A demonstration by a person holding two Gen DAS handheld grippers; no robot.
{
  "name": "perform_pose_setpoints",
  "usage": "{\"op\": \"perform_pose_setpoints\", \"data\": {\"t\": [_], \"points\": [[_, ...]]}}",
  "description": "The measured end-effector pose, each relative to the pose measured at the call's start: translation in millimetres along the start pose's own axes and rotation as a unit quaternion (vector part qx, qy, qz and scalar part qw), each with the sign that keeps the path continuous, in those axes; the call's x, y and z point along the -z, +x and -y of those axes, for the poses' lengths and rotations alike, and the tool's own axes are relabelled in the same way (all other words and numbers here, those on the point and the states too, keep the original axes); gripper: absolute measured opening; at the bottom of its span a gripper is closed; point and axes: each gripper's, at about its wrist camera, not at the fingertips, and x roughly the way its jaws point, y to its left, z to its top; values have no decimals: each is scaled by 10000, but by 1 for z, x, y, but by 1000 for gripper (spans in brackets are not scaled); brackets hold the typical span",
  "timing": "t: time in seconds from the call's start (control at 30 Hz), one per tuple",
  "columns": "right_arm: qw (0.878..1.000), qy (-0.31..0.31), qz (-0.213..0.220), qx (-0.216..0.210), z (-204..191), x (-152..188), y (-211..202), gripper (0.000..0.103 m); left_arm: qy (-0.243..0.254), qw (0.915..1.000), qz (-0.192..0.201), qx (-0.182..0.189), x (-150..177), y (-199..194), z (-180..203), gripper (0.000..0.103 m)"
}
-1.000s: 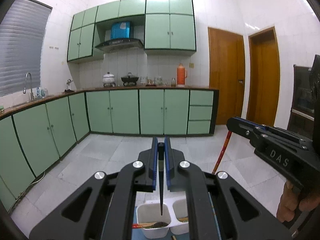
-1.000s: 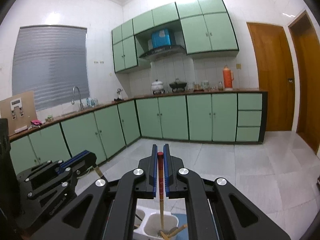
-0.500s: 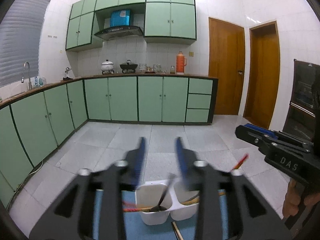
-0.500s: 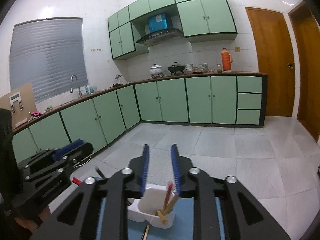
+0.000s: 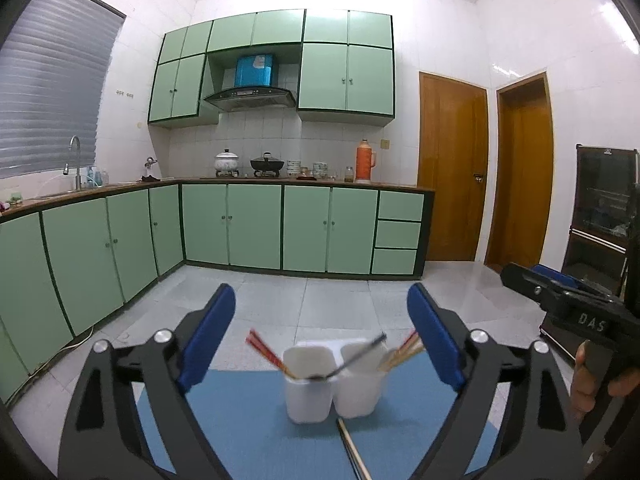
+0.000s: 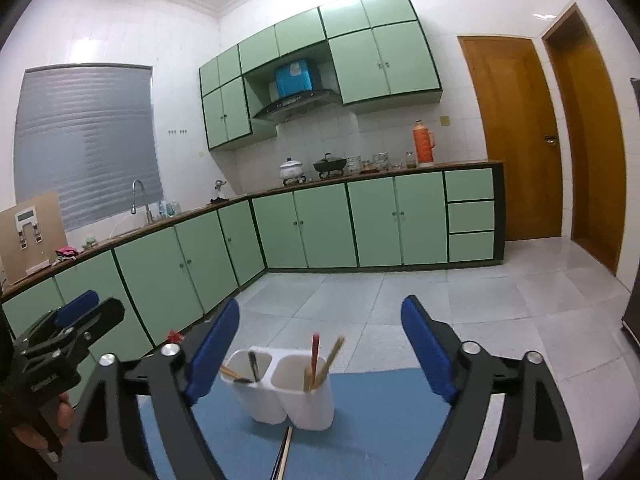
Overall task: Organize utensils
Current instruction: 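Withdraw both grippers from the holder back over the mat, then grasp the last red-patterned chopstick with right gripper while left approaches the black chopstick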
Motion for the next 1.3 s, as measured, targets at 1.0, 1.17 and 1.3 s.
{"op": "perform_pose_setpoints", "data": {"t": [1.0,1.17,1.3], "points": [[9807,19,-1947,176,-35,205,-39,80,118,9799,-1929,-488,176,-59,-21,95],[9730,-90,-2301,146,-39,224,-30,61,69,9748,-2173,-498,192,-61,-27,95],[9668,-172,-2546,130,-44,234,-24,48,37,9716,-2308,-530,199,-60,-32,95]]}}
